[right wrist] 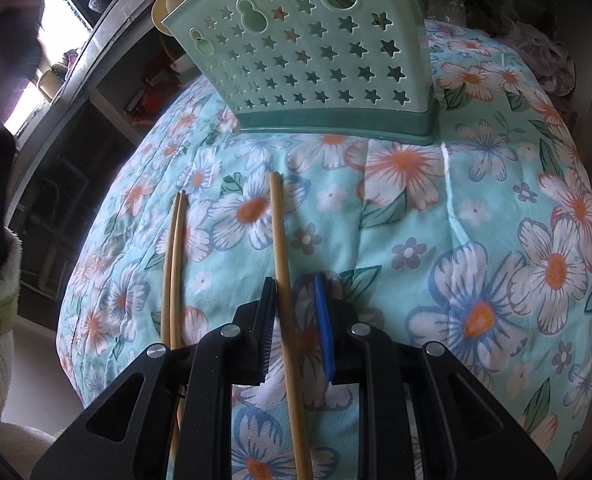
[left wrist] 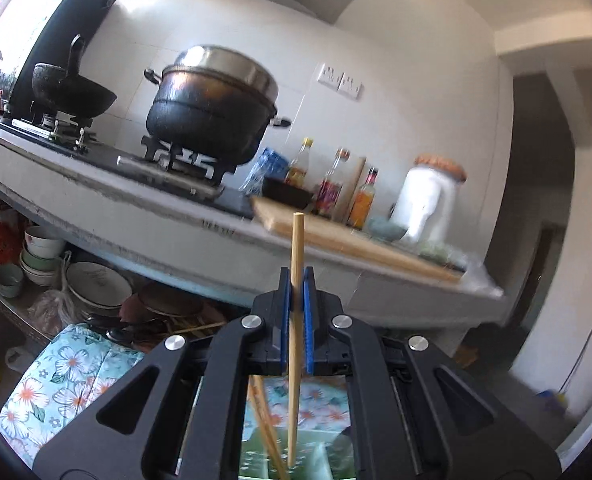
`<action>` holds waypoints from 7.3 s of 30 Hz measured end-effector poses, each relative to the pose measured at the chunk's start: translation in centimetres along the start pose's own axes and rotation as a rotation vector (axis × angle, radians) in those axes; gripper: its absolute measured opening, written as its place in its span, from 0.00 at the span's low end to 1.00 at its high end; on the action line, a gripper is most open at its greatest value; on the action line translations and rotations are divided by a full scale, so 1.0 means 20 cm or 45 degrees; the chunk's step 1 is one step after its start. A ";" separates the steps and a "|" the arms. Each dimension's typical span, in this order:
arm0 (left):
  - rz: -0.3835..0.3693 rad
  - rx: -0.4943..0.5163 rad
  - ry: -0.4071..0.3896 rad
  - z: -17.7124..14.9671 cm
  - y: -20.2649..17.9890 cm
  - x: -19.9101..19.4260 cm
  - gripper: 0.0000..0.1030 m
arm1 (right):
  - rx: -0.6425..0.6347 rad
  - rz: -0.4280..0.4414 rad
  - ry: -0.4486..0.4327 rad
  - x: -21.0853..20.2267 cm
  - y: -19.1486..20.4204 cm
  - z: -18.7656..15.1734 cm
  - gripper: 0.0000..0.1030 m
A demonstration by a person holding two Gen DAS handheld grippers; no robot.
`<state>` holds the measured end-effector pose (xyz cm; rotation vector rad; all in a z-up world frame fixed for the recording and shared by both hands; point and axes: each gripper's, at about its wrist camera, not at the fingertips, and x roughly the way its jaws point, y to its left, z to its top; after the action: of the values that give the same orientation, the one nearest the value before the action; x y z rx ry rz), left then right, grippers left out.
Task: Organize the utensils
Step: 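Lift the chopstick with the left gripper and lower it into the holder, then carry the chopstick into the green holder and open the right gripper, then grasp a wooden chopstick on the quilt with the left gripper while the right grasps another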
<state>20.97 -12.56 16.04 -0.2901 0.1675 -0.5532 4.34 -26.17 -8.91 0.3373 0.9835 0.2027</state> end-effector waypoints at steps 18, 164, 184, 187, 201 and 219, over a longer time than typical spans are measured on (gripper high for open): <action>-0.024 -0.089 0.248 -0.23 0.22 -0.24 0.50 | -0.018 -0.012 0.012 -0.02 0.01 0.04 0.20; 0.473 0.078 0.946 -0.93 0.49 -0.75 0.55 | 0.183 0.404 0.090 -0.08 0.04 -0.22 0.59; -0.303 -0.698 1.076 -1.22 0.40 -0.71 0.17 | 0.423 0.439 -0.110 -0.21 -0.18 -0.39 0.54; -0.302 -0.782 1.075 -1.26 0.42 -0.69 0.13 | 0.417 0.437 -0.121 -0.20 -0.17 -0.40 0.54; -0.205 -0.921 1.102 -1.28 0.48 -0.67 0.10 | 0.427 0.473 -0.146 -0.20 -0.20 -0.43 0.54; -0.064 -0.839 1.237 -1.16 0.56 -0.74 0.08 | 0.428 0.487 -0.141 -0.23 -0.20 -0.47 0.54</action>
<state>8.57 -0.71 -8.30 -0.6477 1.3007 -0.6421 -5.90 -29.63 -11.54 0.8380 0.8356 0.3626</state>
